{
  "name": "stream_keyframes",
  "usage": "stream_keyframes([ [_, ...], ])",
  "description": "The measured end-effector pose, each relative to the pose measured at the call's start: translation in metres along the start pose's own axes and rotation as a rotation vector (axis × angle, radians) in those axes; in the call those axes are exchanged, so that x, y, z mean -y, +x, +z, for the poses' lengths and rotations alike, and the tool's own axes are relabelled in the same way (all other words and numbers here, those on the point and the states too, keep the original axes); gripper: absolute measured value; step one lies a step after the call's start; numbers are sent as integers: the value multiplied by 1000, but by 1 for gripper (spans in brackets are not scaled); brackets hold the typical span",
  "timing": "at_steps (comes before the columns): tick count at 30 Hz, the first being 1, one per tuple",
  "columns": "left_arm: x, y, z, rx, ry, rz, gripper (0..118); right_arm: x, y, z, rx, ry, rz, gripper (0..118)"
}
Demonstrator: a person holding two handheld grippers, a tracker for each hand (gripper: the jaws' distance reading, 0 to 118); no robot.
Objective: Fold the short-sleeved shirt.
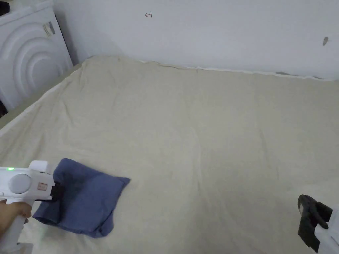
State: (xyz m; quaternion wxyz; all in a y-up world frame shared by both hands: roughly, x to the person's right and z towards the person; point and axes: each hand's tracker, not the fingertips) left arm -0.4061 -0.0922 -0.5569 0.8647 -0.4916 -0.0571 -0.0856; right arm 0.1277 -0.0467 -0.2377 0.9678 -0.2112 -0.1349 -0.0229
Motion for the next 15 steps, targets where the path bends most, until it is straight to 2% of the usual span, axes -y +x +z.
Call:
stream_keyframes([
  [2, -1, -8, -6, 12, -2, 45, 27, 0, -2, -1, -1, -2, -1, 2],
  [3, -1, -8, -8, 31, -1, 46, 41, 1, -1, 0, 0, -5, 1, 2],
  [5, -2, -6, -10, 20, -6, 64, 86, 2, 0, 3, 0, -8, 4, 2],
  [6, -2, -5, -9, 12, -10, 78, 114, 2, 1, 7, 1, -9, 3, 2],
  [7, -1, -3, -7, 8, -4, 86, 118, 4, 6, 13, 2, -9, 0, 2],
  [10, 0, 10, 15, -22, 120, 117, 110, 2, 13, 27, 11, 3, -16, 2],
  [15, -8, 50, 84, -24, 299, 119, 110, -11, 22, 36, 43, 59, -46, 2],
])
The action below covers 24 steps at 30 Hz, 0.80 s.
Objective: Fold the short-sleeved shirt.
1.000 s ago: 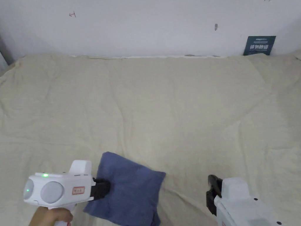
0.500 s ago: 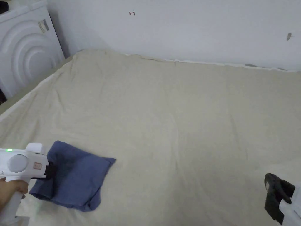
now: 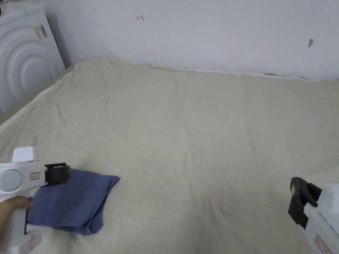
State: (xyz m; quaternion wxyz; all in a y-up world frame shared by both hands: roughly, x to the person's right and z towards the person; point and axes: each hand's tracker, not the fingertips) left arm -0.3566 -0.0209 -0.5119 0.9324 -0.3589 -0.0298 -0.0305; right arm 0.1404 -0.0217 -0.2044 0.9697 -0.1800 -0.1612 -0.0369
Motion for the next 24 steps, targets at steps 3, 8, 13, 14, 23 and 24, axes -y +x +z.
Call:
stream_keyframes([
  [3, -14, 36, 53, 0, 147, -47, 110, -14, 10, 17, 29, 48, -13, 2],
  [8, -27, 104, 140, 49, 408, -150, 110, -45, 28, 54, 104, 130, 20, 2],
  [13, -20, 173, 202, 114, 618, -195, 110, -70, 43, 88, 157, 207, 57, 2],
  [14, -17, 185, 209, 139, 647, -182, 110, -74, 46, 95, 163, 221, 57, 2],
  [23, 29, 277, 228, 254, 795, -133, 87, -83, 56, 115, 210, 329, 97, 2],
  [24, 34, 284, 227, 263, 796, -121, 70, -99, 76, 89, 211, 333, 95, 2],
])
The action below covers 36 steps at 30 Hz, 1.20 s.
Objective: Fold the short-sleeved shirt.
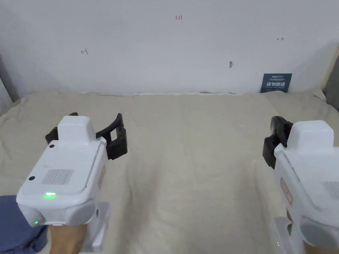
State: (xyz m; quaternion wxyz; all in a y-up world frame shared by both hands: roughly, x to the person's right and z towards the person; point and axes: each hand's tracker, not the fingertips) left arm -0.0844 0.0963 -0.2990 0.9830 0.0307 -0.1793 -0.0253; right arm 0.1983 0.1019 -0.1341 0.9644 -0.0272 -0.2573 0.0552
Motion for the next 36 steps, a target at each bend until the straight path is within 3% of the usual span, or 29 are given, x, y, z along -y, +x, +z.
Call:
stream_keyframes([
  [2, 7, 15, 2, 9, 0, 11, 32, 0, 2, -4, 7, 5, 0, 2],
  [3, 12, 20, 2, 17, -2, 16, 1, 1, 1, -5, 10, 6, -1, 2],
  [11, 28, 34, 3, 78, -28, -6, 0, 10, 26, 4, 29, -1, -6, 2],
  [36, 32, 30, 4, 86, -49, -7, 0, 10, 24, 12, 28, -1, -10, 2],
])
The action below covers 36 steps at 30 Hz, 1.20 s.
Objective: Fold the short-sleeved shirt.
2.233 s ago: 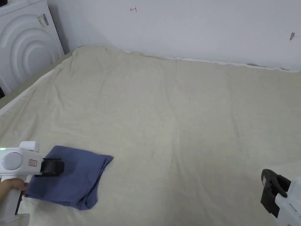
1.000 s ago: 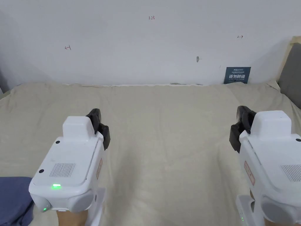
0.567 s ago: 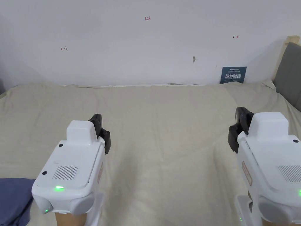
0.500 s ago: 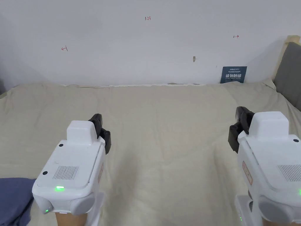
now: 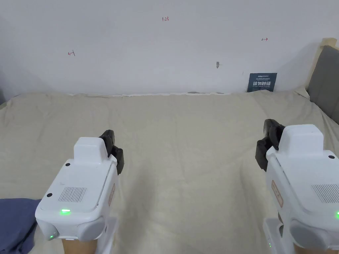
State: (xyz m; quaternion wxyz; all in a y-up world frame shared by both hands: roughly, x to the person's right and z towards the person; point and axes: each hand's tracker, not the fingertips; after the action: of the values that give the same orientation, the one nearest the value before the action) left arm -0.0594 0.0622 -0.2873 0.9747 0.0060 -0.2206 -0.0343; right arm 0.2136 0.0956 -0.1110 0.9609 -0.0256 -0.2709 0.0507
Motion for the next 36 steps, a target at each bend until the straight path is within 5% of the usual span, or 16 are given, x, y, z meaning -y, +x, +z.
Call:
stream_keyframes([
  [36, 1, -5, 4, 10, 0, 6, 0, -4, -4, 3, -4, 0, 12, 2],
])
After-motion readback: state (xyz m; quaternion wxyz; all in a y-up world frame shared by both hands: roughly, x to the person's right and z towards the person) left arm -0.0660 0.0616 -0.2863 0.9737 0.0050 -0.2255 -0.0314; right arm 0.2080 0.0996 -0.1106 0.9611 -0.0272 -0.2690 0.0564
